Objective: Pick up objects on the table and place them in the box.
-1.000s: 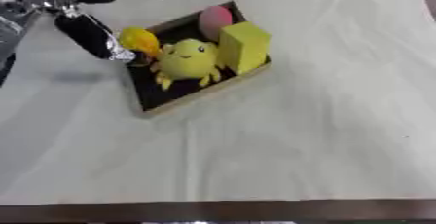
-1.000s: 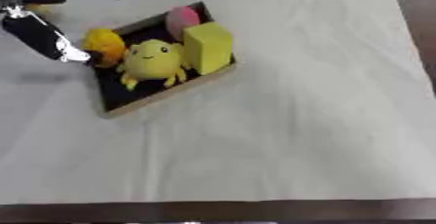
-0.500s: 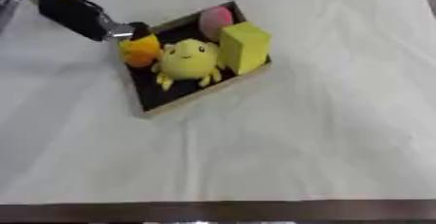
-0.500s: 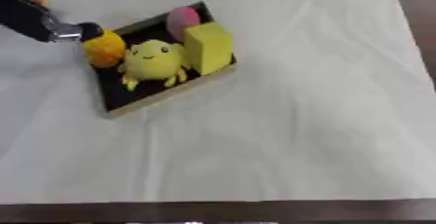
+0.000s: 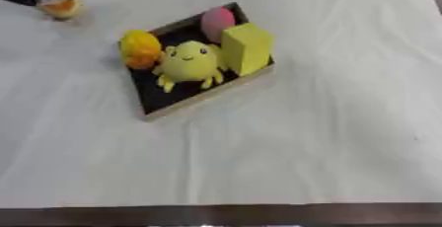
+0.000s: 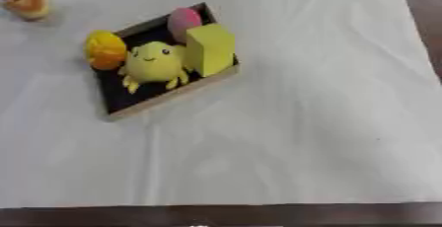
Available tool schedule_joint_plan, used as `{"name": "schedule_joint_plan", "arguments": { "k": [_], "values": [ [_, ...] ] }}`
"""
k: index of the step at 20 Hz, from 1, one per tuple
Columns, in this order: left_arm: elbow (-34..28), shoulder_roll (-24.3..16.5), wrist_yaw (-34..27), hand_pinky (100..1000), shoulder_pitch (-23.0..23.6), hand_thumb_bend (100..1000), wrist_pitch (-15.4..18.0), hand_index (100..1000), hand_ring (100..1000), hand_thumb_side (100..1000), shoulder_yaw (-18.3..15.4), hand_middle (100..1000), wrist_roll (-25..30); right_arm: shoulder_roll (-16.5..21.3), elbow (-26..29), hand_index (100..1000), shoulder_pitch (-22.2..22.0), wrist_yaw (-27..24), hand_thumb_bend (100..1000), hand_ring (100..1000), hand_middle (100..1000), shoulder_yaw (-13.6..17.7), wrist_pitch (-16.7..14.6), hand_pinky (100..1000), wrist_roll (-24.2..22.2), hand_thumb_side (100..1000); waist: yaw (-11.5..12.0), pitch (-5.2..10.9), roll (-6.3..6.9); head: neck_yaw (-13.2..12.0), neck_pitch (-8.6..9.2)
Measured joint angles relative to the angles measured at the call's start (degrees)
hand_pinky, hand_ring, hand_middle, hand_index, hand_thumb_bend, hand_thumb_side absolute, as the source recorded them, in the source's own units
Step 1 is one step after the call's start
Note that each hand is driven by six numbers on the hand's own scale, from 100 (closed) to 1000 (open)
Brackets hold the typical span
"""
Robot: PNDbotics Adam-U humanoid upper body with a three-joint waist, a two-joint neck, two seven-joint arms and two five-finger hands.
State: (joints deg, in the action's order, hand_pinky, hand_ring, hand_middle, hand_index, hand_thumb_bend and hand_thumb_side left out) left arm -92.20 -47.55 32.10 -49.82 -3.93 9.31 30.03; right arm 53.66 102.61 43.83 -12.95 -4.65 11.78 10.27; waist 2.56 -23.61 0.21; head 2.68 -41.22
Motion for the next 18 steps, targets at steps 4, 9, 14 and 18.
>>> {"name": "schedule_joint_plan", "arguments": {
  "k": [4, 9, 14, 18],
  "values": [
    [5.3, -0.4, 1.7, 927, 0.0, 467, -0.3, 918, 934, 314, -1.0, 878, -0.1, 0.0, 0.2, 786, -0.1, -2.1, 100, 713, 627, 0.2, -0.5, 799, 2.1, 997, -0.5, 0.0, 0.01, -0.3, 0.24],
    [11.7, -0.4, 3.0, 931, -0.9, 498, -0.5, 927, 940, 287, -2.3, 887, 0.1, 0.1, 0.3, 784, -0.8, -3.0, 100, 709, 624, 0.6, -0.7, 797, 3.7, 995, -1.2, -0.04, 0.08, -0.9, 0.54],
    [17.0, -0.3, 2.9, 941, -2.3, 537, 0.8, 920, 950, 261, -2.9, 894, 1.6, 0.6, 0.6, 784, -1.2, -3.4, 100, 709, 624, 0.8, -0.7, 797, 4.5, 999, -1.9, -0.06, 0.39, -1.6, 1.05],
    [20.3, -0.2, 2.8, 936, -3.4, 525, 2.0, 912, 945, 250, -3.3, 877, 3.2, 0.6, 0.6, 783, -1.5, -3.4, 100, 708, 623, 1.0, -0.5, 797, 4.8, 1000, -1.9, -0.09, 0.39, -2.1, 1.53]
  ]
}}
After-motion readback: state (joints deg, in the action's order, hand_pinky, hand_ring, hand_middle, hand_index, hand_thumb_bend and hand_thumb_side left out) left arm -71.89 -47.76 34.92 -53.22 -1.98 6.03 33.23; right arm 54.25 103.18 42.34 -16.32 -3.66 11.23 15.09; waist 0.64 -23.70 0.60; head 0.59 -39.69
